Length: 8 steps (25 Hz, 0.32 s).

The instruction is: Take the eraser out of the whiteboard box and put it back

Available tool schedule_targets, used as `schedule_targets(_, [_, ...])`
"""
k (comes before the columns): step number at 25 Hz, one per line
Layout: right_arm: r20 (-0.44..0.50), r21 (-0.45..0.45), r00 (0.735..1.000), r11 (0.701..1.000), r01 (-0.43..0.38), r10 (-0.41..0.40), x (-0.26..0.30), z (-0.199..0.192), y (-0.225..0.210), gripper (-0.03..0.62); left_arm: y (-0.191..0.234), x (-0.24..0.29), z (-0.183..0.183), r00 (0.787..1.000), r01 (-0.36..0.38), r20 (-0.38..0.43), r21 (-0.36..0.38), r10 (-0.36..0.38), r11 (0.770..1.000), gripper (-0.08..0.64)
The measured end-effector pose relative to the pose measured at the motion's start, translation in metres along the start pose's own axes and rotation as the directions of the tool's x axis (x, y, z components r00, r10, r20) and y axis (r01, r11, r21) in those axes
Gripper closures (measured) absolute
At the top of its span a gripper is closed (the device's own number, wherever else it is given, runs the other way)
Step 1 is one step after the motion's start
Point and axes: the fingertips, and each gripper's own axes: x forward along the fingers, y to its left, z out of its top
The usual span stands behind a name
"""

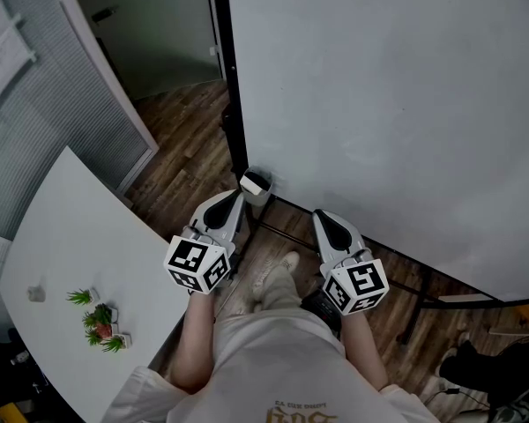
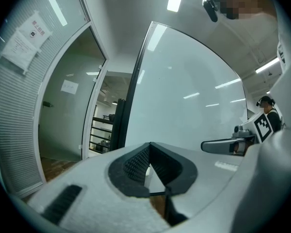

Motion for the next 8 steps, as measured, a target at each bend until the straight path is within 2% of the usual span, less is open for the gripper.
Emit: schedule_targets(8, [-0.007,-0.009,1.000,1.000,-0.014,0.014,0.0065,0.0009,0.0079,0.581,0.0070,-0.0037,0.0010,1.000,-0.010,0.004,-0.006,0.010,1.000,0.560])
